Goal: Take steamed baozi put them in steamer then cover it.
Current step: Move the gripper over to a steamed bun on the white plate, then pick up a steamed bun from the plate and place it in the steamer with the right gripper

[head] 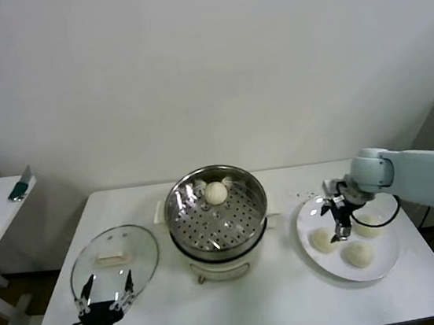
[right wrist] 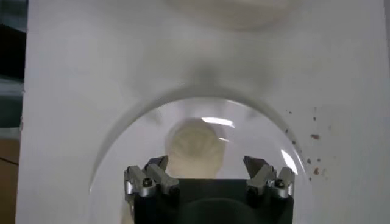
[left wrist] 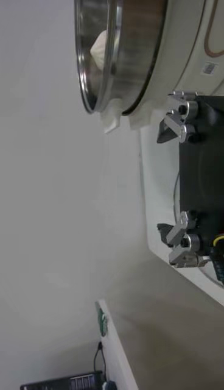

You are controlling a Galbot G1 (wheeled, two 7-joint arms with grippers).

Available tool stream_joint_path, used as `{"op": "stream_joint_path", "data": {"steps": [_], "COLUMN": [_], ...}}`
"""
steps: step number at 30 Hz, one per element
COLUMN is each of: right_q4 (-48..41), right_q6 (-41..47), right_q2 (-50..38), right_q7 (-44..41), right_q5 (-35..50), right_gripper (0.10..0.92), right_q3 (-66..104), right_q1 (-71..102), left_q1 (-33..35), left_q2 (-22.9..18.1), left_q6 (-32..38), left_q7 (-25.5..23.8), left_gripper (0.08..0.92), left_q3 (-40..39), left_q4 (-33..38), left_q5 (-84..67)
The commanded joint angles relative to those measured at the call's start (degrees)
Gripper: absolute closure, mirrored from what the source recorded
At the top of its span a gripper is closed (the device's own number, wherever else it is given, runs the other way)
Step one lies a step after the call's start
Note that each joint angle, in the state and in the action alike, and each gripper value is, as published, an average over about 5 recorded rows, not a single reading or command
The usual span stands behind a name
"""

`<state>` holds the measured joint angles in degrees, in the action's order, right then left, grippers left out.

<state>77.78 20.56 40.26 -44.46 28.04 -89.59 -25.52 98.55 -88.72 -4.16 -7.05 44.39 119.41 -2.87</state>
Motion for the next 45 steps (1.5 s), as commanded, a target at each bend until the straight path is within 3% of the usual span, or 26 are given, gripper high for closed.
{"op": "stream_joint_path", "data": {"steps": [1,17,25,32,38,45], "right_q4": [-2.31,-3.01,-2.87,-1.41,1.67,5.95], "right_q6": [1.21,1.76,1.8,1.52,0.12,-3.65], "right_q2": [0.57,2.07,1.97,0.97,-0.12,2.96], "right_q7": [0.85,1.04,0.81,-0.17,-2.29,-8.77], "right_q5": [-2.11,-3.28,-3.62,-3.68,-1.27,7.09], "right_gripper": [0.203,0.236,0.376,0.416,0.422,0.417], "right_q3": [4.17,4.68,4.71,3.46,-1.82,-15.82], "right_q1": [5.85,7.33,6.97,4.56,-4.71,-29.92], "left_q1": [0.01,0.03,0.14,0.36,0.3,0.22], "left_q2": [-0.02,0.09,0.26,0.32,0.33,0.61], "left_q6": [0.03,0.14,0.17,0.19,0.09,-0.22], "left_q7": [0.05,0.07,0.23,0.45,0.45,0.23], "left_gripper": [0.177,0.177,0.177,0.177,0.177,0.177], "left_q3": [-0.01,-0.06,-0.21,-0.28,-0.48,-0.45], "left_q4": [-0.14,-0.41,-0.44,-0.45,-0.1,0.38], "left_q5": [0.27,0.57,0.65,0.83,0.86,0.9]}}
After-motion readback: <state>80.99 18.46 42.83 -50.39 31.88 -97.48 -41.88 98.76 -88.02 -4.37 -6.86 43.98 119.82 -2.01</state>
